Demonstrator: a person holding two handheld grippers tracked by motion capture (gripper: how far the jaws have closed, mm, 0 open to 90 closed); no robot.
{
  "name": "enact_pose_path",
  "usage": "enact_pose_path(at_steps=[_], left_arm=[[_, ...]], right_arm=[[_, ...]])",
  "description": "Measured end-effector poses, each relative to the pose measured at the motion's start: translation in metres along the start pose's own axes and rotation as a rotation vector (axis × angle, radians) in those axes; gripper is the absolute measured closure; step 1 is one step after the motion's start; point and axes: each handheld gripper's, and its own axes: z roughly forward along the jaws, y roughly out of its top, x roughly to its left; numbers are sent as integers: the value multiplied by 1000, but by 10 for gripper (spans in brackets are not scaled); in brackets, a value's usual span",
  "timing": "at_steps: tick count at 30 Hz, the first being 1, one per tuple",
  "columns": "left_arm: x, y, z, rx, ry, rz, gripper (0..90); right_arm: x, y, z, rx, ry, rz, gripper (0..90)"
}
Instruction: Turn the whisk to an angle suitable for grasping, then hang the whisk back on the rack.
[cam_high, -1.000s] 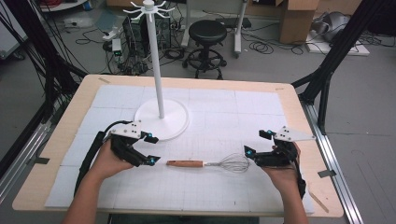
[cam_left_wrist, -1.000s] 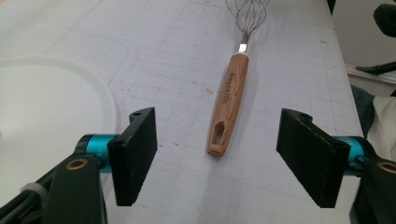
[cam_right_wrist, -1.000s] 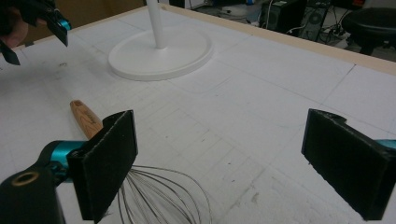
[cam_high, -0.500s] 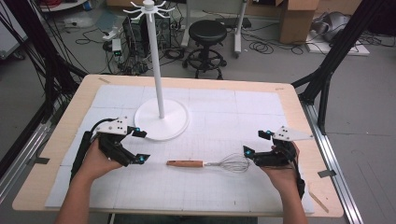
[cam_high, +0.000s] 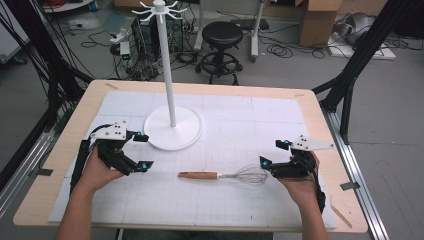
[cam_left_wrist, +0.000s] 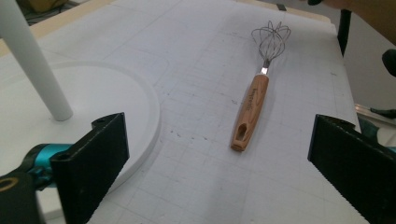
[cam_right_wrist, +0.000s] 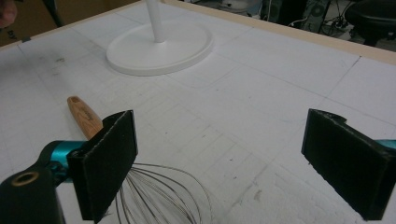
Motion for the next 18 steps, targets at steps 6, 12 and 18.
enact_pose_path(at_steps=[6, 12, 18], left_arm=[[5, -4, -3, -9, 12, -12, 16], [5, -3, -3, -22, 15, -8, 16], [5, -3, -2, -11, 22, 1, 16]], right_arm=[[0, 0, 1, -1, 1, -4, 93], [-1, 0, 0, -4, 4, 2, 93], [3, 2, -1, -6, 6, -11, 93]])
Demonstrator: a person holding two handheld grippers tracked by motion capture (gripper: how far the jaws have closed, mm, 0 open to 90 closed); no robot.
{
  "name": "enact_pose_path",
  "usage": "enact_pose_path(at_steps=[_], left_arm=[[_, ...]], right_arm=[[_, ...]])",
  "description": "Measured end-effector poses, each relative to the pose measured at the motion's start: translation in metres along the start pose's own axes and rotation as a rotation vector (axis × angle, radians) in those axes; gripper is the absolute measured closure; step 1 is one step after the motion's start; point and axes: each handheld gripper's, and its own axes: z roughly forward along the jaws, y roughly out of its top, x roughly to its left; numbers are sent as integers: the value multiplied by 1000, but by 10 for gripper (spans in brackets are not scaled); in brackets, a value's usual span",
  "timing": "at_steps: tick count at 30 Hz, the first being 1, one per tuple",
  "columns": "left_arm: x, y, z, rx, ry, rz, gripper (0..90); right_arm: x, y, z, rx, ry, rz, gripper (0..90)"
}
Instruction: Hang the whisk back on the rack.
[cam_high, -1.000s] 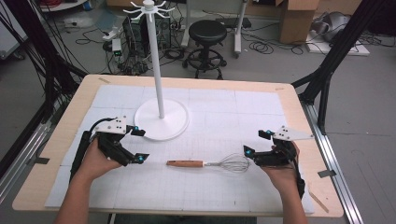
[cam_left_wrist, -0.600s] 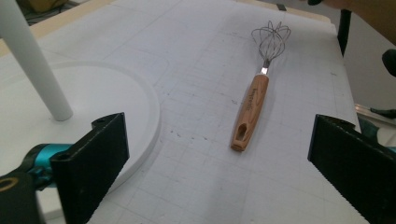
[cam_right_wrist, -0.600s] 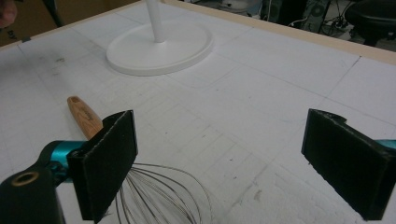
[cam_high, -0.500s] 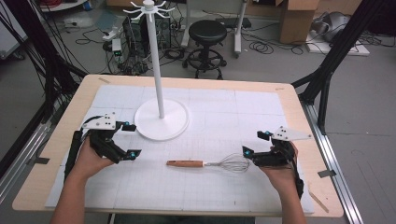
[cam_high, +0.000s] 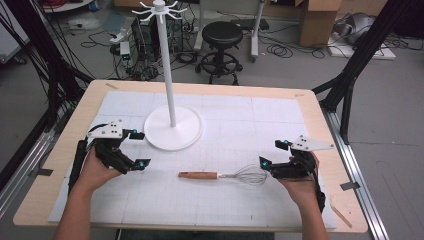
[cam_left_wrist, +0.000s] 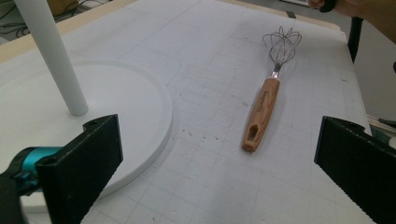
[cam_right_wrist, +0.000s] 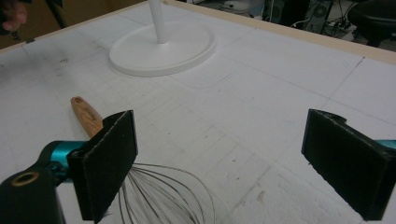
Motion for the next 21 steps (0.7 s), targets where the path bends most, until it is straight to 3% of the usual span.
enact_pose_path(at_steps=[7, 11, 21], left_arm=[[-2, 0, -4, 2, 11, -1, 16], [0, -1, -6, -4, 18, -6, 16], [1, -1, -10, -17, 22, -8, 16]], right_arm=[[7, 9, -3, -13, 13, -28, 93], [8, 14, 3, 2, 52, -33, 93], [22, 41, 26, 88, 118, -108, 94]])
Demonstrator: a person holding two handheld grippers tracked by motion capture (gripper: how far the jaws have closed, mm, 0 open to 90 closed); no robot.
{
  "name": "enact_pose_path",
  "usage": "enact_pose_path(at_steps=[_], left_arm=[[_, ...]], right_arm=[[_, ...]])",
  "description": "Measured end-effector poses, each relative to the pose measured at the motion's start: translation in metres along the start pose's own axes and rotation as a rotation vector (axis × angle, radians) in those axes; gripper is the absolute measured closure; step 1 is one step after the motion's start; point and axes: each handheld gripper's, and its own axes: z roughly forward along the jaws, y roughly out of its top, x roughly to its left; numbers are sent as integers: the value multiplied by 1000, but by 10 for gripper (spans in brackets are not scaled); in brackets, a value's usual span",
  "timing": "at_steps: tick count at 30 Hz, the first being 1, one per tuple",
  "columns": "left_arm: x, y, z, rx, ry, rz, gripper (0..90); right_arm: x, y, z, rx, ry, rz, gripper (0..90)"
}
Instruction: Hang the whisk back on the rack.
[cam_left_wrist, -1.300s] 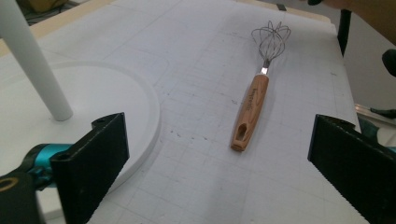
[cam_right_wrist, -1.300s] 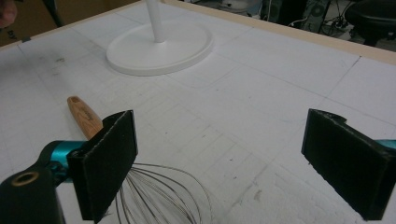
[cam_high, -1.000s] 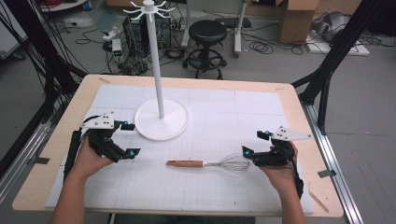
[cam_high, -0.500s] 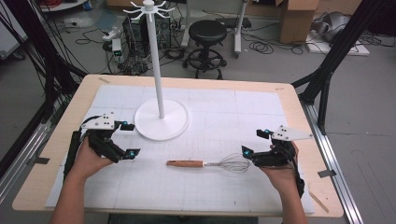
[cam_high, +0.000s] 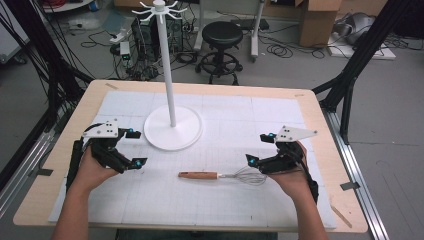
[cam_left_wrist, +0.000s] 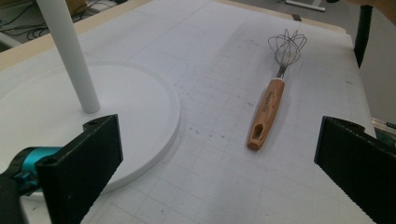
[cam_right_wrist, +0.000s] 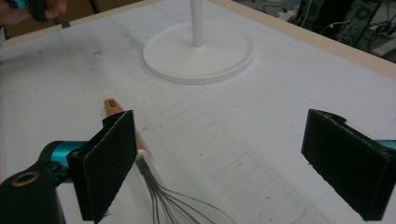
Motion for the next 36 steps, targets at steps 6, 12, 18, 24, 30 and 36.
enact_pose_path(at_steps=[6, 12, 18, 24, 30, 36], left_arm=[[1, 0, -5, -13, 6, -1, 16], [2, -1, -9, -21, 10, -5, 16], [2, -1, -7, -10, 3, -2, 16], [2, -1, -6, -8, 3, -1, 16], [1, -1, -6, 1, 5, 5, 16], [1, -1, -4, 2, 2, 4, 16]], right_arm=[[5, 15, 15, 56, 49, -38, 144], [12, 23, 34, 118, 79, -66, 149], [20, 29, 52, 205, 110, -83, 157], [28, 30, 71, 291, 149, -127, 219], [38, 30, 86, 350, 178, -165, 238], [44, 31, 99, 412, 187, -181, 278]])
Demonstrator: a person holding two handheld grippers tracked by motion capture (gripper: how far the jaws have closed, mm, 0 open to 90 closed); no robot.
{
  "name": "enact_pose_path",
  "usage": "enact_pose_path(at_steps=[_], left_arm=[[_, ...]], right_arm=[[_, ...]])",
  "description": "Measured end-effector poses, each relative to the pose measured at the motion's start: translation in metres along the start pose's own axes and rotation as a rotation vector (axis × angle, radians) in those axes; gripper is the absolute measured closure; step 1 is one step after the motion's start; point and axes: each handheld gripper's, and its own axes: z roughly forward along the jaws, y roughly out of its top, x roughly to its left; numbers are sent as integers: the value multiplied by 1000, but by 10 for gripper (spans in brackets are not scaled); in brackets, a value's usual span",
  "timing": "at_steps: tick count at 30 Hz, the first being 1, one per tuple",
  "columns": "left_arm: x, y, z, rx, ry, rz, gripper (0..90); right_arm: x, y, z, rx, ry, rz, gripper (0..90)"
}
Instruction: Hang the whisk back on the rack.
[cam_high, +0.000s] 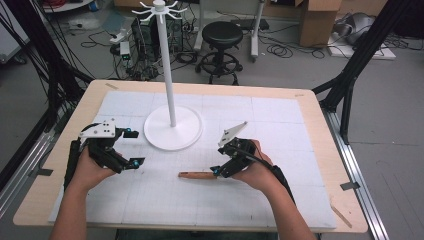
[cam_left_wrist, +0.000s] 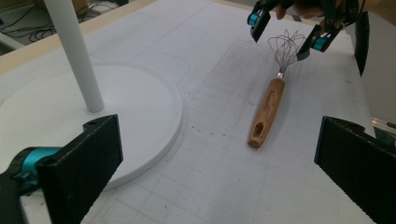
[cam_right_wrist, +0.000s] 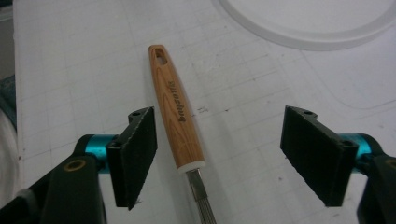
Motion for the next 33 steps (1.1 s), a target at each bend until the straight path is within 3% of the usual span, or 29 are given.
enact_pose_path(at_steps=[15, 22, 33], left_arm=[[0, 0, 0, 3, 3, 2, 16], [0, 0, 2, 10, -1, 4, 16], [-1, 0, 2, 10, 0, 5, 17]], right_arm=[[6, 4, 20, 98, 30, -28, 338], [9, 5, 31, 152, 37, -47, 409], [11, 5, 42, 207, 60, -46, 472]])
